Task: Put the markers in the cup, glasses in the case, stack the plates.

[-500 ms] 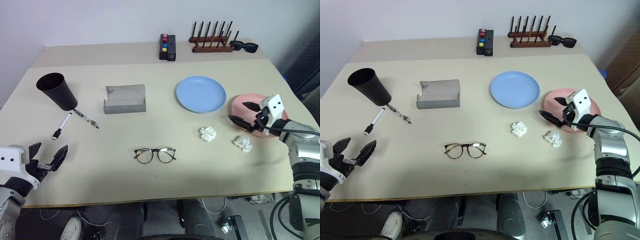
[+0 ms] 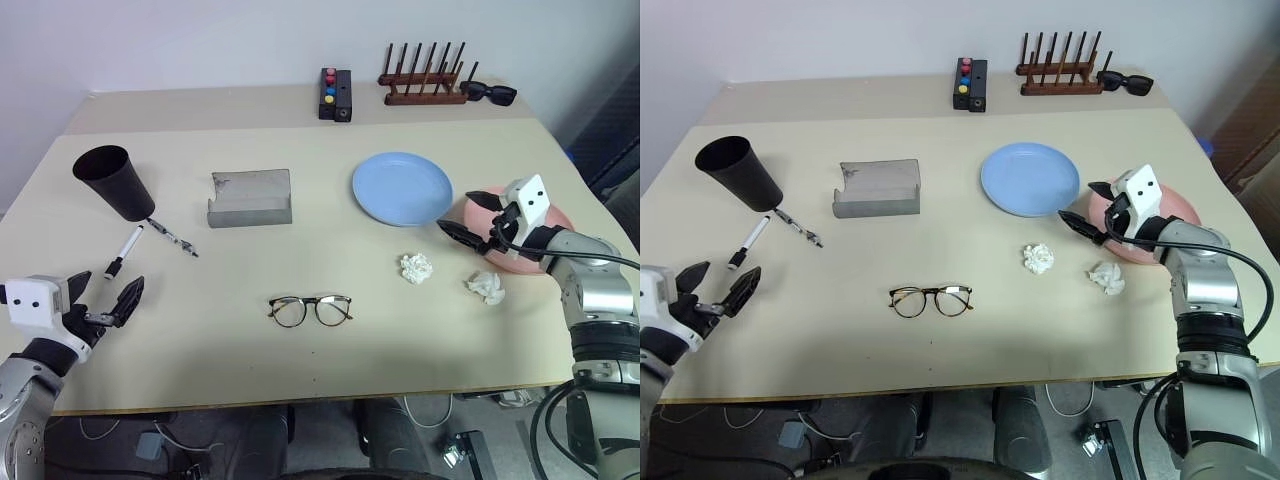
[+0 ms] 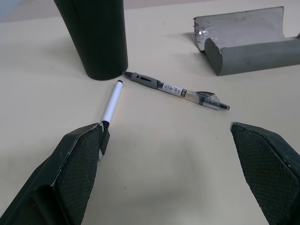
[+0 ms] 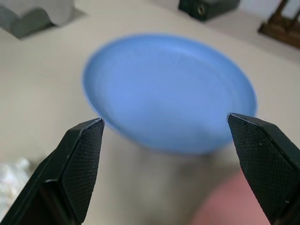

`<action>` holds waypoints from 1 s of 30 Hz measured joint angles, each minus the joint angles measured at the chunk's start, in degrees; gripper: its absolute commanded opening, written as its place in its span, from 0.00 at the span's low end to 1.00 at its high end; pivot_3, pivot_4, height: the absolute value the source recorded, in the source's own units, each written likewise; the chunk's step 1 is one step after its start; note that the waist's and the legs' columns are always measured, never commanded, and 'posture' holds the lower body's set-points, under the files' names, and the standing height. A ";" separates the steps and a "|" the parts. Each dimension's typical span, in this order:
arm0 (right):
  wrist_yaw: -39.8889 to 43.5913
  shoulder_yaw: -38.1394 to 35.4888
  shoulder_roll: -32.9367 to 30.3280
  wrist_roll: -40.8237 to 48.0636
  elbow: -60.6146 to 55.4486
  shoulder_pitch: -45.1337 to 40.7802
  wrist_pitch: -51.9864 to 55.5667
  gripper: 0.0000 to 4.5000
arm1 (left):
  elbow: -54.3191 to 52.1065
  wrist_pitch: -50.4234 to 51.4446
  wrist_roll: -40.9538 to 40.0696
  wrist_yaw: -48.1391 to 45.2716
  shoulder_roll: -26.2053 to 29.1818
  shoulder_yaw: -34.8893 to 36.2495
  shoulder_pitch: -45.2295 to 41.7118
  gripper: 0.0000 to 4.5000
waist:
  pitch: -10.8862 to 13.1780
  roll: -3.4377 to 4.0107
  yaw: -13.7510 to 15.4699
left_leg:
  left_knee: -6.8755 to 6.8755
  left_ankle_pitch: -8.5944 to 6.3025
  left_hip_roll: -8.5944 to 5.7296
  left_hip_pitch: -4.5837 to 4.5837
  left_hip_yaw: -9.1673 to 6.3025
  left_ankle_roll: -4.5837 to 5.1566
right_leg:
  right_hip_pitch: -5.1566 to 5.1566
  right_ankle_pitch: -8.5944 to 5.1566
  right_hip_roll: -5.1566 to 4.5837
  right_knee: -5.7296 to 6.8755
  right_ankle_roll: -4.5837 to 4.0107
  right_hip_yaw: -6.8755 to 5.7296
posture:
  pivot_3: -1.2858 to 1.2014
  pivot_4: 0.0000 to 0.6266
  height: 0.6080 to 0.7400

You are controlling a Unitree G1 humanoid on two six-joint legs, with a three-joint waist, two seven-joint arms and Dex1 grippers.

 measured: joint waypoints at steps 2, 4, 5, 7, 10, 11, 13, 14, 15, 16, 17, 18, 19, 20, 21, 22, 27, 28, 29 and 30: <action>-0.88 0.71 1.65 0.14 -3.12 0.82 1.44 0.95 | 0.80 0.21 1.11 0.63 0.80 -0.47 -1.35 0.99 | 0.00 0.00 0.02 | 0.01 0.00 0.00 0.00 0.00 0.00 | 0.00 0.00 0.00 0.01 0.00 0.00 | 0.52 0.24 0.99; -1.50 1.96 3.11 0.51 -6.89 1.77 3.06 0.95 | 1.88 1.31 1.86 1.31 1.72 -1.53 -3.43 0.99 | 0.00 0.00 0.01 | 0.01 0.00 0.00 0.00 -0.01 0.00 | 0.00 0.01 0.00 0.04 0.01 0.00 | 0.52 0.24 0.99; -1.80 2.50 4.04 0.99 -9.31 2.12 4.14 0.95 | 2.44 2.18 2.00 1.90 1.89 -2.13 -4.89 0.99 | 0.00 0.00 0.05 | 0.02 0.00 0.00 0.00 -0.01 0.00 | 0.00 0.01 0.00 0.05 0.01 0.00 | 0.52 0.24 0.99; -2.33 4.21 5.75 1.87 -13.96 2.38 5.91 0.95 | 3.40 3.34 2.83 2.95 2.37 -3.23 -7.81 0.99 | 0.00 0.00 0.03 | 0.03 0.00 0.00 0.00 -0.03 0.00 | 0.00 0.01 0.01 0.05 0.02 0.00 | 0.52 0.24 0.99; -3.71 7.32 9.27 2.40 -20.07 3.06 8.45 0.95 | 5.81 5.67 4.74 5.12 3.17 -5.30 -12.16 0.99 | -0.01 -0.01 0.03 | 0.03 0.00 0.00 0.01 -0.06 0.00 | -0.01 0.02 0.03 0.08 0.03 -0.01 | 0.52 0.24 0.99; -4.26 8.82 10.77 2.43 -22.01 3.47 9.43 0.95 | 6.89 7.09 5.80 6.29 3.53 -6.67 -14.12 0.99 | -0.01 -0.01 0.02 | 0.02 0.00 -0.01 0.03 -0.06 0.00 | 0.00 0.02 0.03 0.10 0.03 -0.01 | 0.52 0.24 0.99; -5.24 12.66 14.68 2.89 -25.50 4.45 11.13 0.95 | 9.09 9.57 7.90 8.66 3.89 -9.29 -18.40 0.99 | -0.02 -0.02 -0.01 | 0.03 0.00 0.00 0.03 -0.10 0.00 | -0.01 0.03 0.05 0.14 0.07 -0.02 | 0.52 0.24 0.99; -5.63 14.71 16.38 3.12 -27.05 4.85 11.81 0.95 | 9.91 10.32 8.66 9.55 4.01 -10.33 -19.94 0.99 | -0.02 -0.02 -0.02 | 0.03 0.00 -0.01 0.01 -0.09 0.00 | -0.02 0.07 0.05 0.13 0.13 -0.02 | 0.52 0.24 0.99; -6.08 16.04 17.54 3.35 -28.23 5.26 12.30 0.95 | 10.57 11.25 9.49 10.20 4.27 -11.26 -21.19 0.99 | -0.02 -0.02 -0.02 | 0.03 0.00 -0.01 0.01 -0.09 0.00 | -0.02 0.12 0.04 0.12 0.22 -0.01 | 0.52 0.24 0.99; -6.71 16.95 18.36 3.37 -28.76 5.36 12.67 0.95 | 11.72 12.28 10.44 11.02 4.56 -12.01 -22.60 0.99 | -0.02 -0.02 -0.02 | 0.03 0.01 -0.02 0.01 -0.09 0.00 | -0.03 0.12 0.04 0.11 0.23 -0.01 | 0.52 0.24 0.99; -7.41 17.45 19.27 3.34 -28.81 5.43 12.80 0.95 | 13.05 13.71 11.13 11.95 4.85 -12.66 -24.31 0.99 | -0.03 -0.05 -0.02 | 0.03 0.01 -0.03 0.01 -0.09 -0.01 | -0.03 0.13 0.05 0.11 0.24 -0.01 | 0.52 0.24 0.99; -7.98 18.00 20.11 3.33 -28.81 5.47 12.84 0.95 | 14.17 15.01 11.83 12.66 5.02 -13.07 -25.88 0.99 | -0.04 -0.05 0.01 | 0.03 0.01 -0.02 0.01 -0.11 -0.01 | -0.03 0.13 0.05 0.13 0.24 -0.02 | 0.52 0.24 0.99; -8.47 18.66 21.17 3.31 -28.79 5.49 12.86 0.95 | 15.72 17.09 12.38 13.36 5.25 -13.48 -27.78 0.99 | -0.04 -0.05 0.02 | 0.03 0.01 -0.02 0.02 -0.12 -0.01 | -0.04 0.13 0.06 0.16 0.25 -0.03 | 0.52 0.24 0.99; -8.80 19.50 22.17 3.32 -28.81 5.49 12.84 0.95 | 17.01 18.67 12.71 13.62 5.66 -13.62 -29.10 0.99 | -0.04 -0.06 -0.05 | 0.03 0.01 -0.02 0.02 -0.12 -0.01 | -0.05 0.14 0.07 0.17 0.25 -0.03 | 0.52 0.24 0.99; -9.10 20.34 22.86 3.31 -28.80 5.49 12.84 0.95 | 18.26 20.03 13.05 13.83 6.24 -14.02 -30.35 0.99 | -0.04 -0.06 -0.09 | 0.02 0.01 -0.02 0.02 -0.13 -0.01 | -0.06 0.14 0.07 0.18 0.26 -0.03 | 0.52 0.24 0.99; -9.28 20.85 23.37 3.29 -28.80 5.50 12.84 0.95 | 19.18 21.07 13.15 14.01 6.50 -14.10 -31.44 0.99 | -0.04 -0.06 -0.14 | 0.01 0.01 -0.02 0.02 -0.12 -0.01 | -0.07 0.14 0.07 0.18 0.27 -0.03 | 0.52 0.24 0.99; -10.27 21.59 23.89 3.23 -28.79 5.54 12.69 0.95 | 27.19 28.82 12.88 14.27 8.32 -13.58 -38.95 0.99 | -0.05 -0.09 -0.16 | 0.01 0.01 -0.02 0.02 -0.13 -0.01 | -0.11 0.15 0.08 0.23 0.29 -0.04 | 0.52 0.24 0.99; -10.36 21.57 23.88 3.24 -28.79 5.55 12.62 0.95 | 29.14 29.92 12.94 13.55 9.25 -13.81 -40.33 0.99 | -0.05 -0.09 -0.17 | 0.00 0.01 -0.02 0.02 -0.13 -0.02 | -0.12 0.15 0.08 0.24 0.29 -0.04 | 0.52 0.24 0.99; -10.41 21.56 23.89 3.24 -28.79 5.54 12.57 0.95 | 30.55 30.36 13.05 12.96 9.97 -14.23 -41.30 0.99 | -0.05 -0.09 -0.18 | 0.00 0.01 -0.02 0.02 -0.13 -0.02 | -0.13 0.14 0.08 0.24 0.29 -0.04 | 0.52 0.24 0.99; -10.44 21.55 23.90 3.24 -28.78 5.55 12.52 0.95 | 31.97 30.90 13.20 12.28 10.67 -15.04 -42.45 0.99 | -0.05 -0.09 -0.19 | -0.01 0.01 -0.02 0.02 -0.12 -0.02 | -0.14 0.14 0.08 0.25 0.29 -0.03 | 0.52 0.24 0.99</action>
